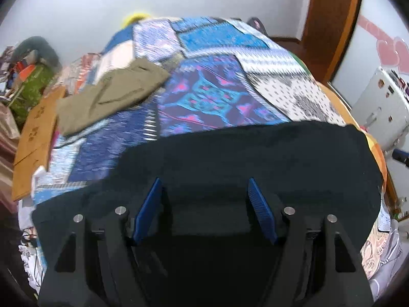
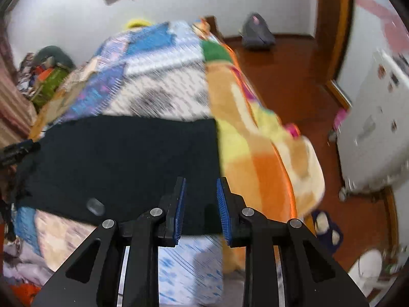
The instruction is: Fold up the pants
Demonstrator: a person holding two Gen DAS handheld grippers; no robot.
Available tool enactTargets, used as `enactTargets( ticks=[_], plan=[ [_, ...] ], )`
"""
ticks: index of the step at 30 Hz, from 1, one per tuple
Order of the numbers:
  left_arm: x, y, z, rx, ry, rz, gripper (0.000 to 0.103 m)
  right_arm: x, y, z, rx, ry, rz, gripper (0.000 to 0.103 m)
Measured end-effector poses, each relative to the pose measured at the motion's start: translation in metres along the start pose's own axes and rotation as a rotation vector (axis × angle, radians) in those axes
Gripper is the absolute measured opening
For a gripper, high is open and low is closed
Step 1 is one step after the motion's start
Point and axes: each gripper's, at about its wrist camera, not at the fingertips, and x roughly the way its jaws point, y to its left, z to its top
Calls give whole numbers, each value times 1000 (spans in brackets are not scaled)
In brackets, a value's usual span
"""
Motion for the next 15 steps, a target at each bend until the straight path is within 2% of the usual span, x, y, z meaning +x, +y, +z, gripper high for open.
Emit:
enactTargets(
  ticks=[2, 6, 12, 15],
  plan=[
    [-12, 22, -3, -32, -20, 26, 69, -3, 22, 18, -64, -27, 18, 23],
    [-37, 83, -15, -129, -47, 107, 69, -2, 79, 54, -182, -83, 107, 36],
    [-64, 169, -40, -237, -60, 231, 69, 23, 170, 88, -319, -97, 255, 36],
    [-64, 203, -53, -268, -41, 255, 69, 46, 216, 94, -400, -64, 301, 36]
  ],
)
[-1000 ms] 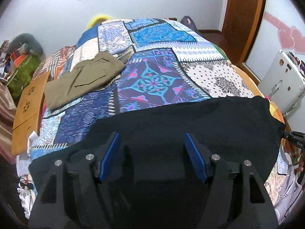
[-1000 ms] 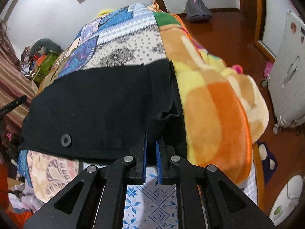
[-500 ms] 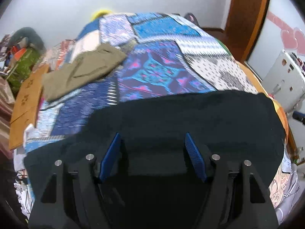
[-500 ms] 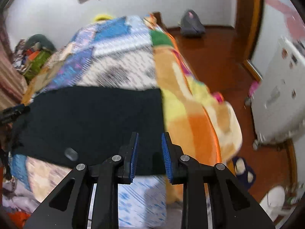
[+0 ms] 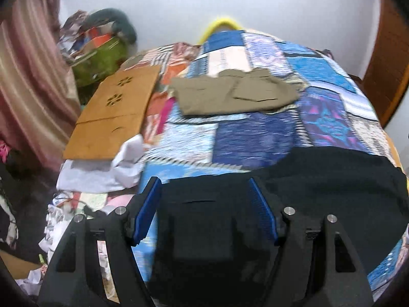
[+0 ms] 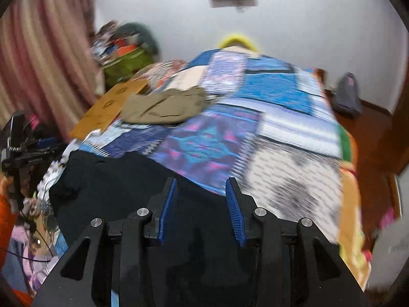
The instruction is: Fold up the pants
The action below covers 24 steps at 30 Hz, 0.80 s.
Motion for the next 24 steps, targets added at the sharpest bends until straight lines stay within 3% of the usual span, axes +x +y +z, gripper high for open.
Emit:
enactTargets(
  ticks=[6, 12, 16, 18, 22, 24],
  plan=[
    [37, 43, -15, -56, 78, 0, 69, 79, 56, 23, -111, 118, 99, 36],
    [73, 52, -26, -79, 136, -42, 69, 132, 91, 33, -189, 222, 152, 36],
    [81, 52, -24, -71, 119, -88, 69, 161, 101, 40, -216, 287, 165, 36],
    [84, 52, -23, -79, 119, -125, 62, 178, 103, 43, -224, 323, 177, 36],
    [87, 51, -22, -96, 127, -212, 35, 197, 114, 45, -251, 374, 218, 36],
    [86, 50, -22, -100, 127, -221, 34, 202, 123, 44, -284, 384, 221, 36]
  ],
)
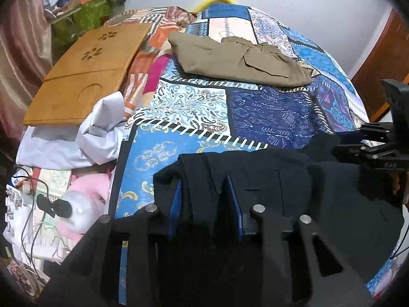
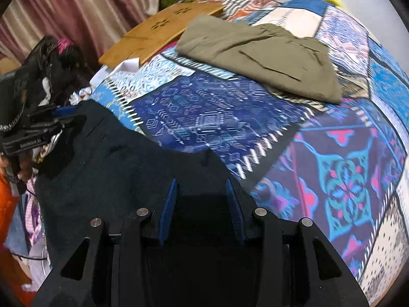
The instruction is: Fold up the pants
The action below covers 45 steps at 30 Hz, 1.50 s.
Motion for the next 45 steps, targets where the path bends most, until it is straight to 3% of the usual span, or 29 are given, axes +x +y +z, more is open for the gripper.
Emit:
enactTargets(
  ticks=[2, 3, 7, 8, 12, 21, 24, 26, 30, 32, 34, 39, 45],
  plan=[
    [0, -1, 0, 2, -5, 1, 31, 6, 7, 3, -38, 11, -24, 23],
    [-1, -2, 0, 1, -8, 3, 29, 8, 9, 4, -52, 11, -43, 12],
    [-12, -8, 0, 22, -49, 54, 13, 7, 16, 4, -112, -16, -87, 6],
    [-15, -11, 0, 29, -63, 81, 4, 7, 17, 4, -127, -25, -100, 6],
    [-23, -17, 0, 73, -114, 195, 5, 5, 17, 8, -150, -67, -169, 4],
    [2, -5, 17, 81, -46, 244, 9, 6, 3, 27, -100, -82, -234, 4],
    [-10, 4, 21, 60, -54, 299, 13, -12, -5, 25, -25, -102, -240, 12],
    [-30, 14, 20, 29, -77, 284, 14, -31, -12, 20, 23, -117, -246, 17],
    [-66, 26, 3, -27, -101, 212, 24, -77, -20, -4, 84, -176, -240, 34],
    [-77, 26, -10, -32, -102, 197, 37, -103, -23, -27, 118, -211, -249, 36],
    [-82, 24, -25, -41, -88, 183, 44, -122, -25, -48, 146, -226, -260, 36],
    [-75, 18, -62, -78, -21, 122, 44, -162, -35, -114, 250, -260, -314, 47],
    [-56, 11, -92, -131, 41, 95, 50, -192, -49, -192, 397, -278, -400, 50]
  ],
)
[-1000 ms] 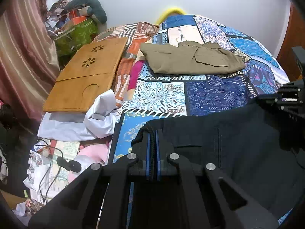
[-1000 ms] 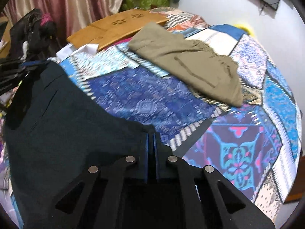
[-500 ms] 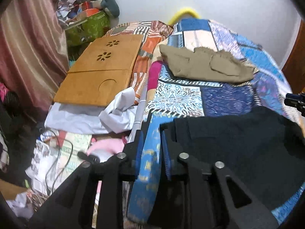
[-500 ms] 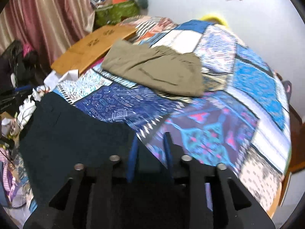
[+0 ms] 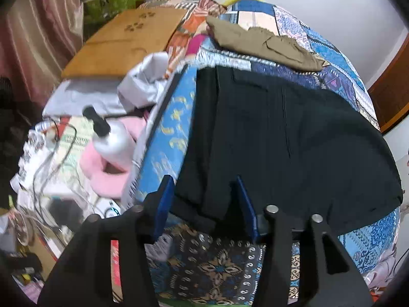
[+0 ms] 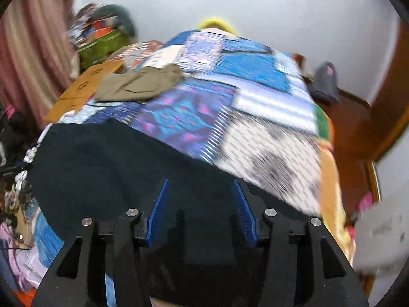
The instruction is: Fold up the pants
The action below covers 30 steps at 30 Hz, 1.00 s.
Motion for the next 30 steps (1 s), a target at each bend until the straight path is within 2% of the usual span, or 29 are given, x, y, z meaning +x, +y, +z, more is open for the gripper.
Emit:
enactTargets(
  ticks=[3, 4, 5, 6, 9, 12, 18, 22, 23, 25, 27, 30],
  plan=[
    [4, -5, -7, -5, -9, 24, 50, -11, -35, -33, 92, 15, -60, 51],
    [5, -7, -9, -3, -12, 27, 46, -13, -44, -41, 119, 21, -78, 51],
    [6, -10, -10, 3, -15, 28, 36, -15, -56, -52, 151, 31, -99, 51],
    [6, -13, -11, 10, -14, 21, 30, -16, -70, -65, 188, 42, -126, 51],
    [4, -23, -14, 38, -39, 79, 27, -20, -103, -93, 290, 62, -164, 51],
    [3, -28, -16, 48, -54, 119, 26, -22, -122, -114, 376, 73, -157, 51],
    [1, -28, -15, 23, -55, 142, 25, -3, -134, -141, 436, 125, -139, 51],
    [0, -34, -14, 53, -57, 181, 25, 7, -141, -158, 482, 131, -94, 51],
    [-1, -35, -14, 59, -59, 188, 25, 9, -143, -160, 492, 126, -75, 48],
    [-4, -38, -13, 73, -69, 203, 25, 9, -145, -162, 509, 112, -35, 28],
    [-8, -41, -12, 78, -88, 212, 25, 7, -143, -162, 500, 97, -30, 24],
    [-16, -42, -10, 79, -107, 217, 23, 1, -134, -159, 437, 75, -74, 19]
  ],
)
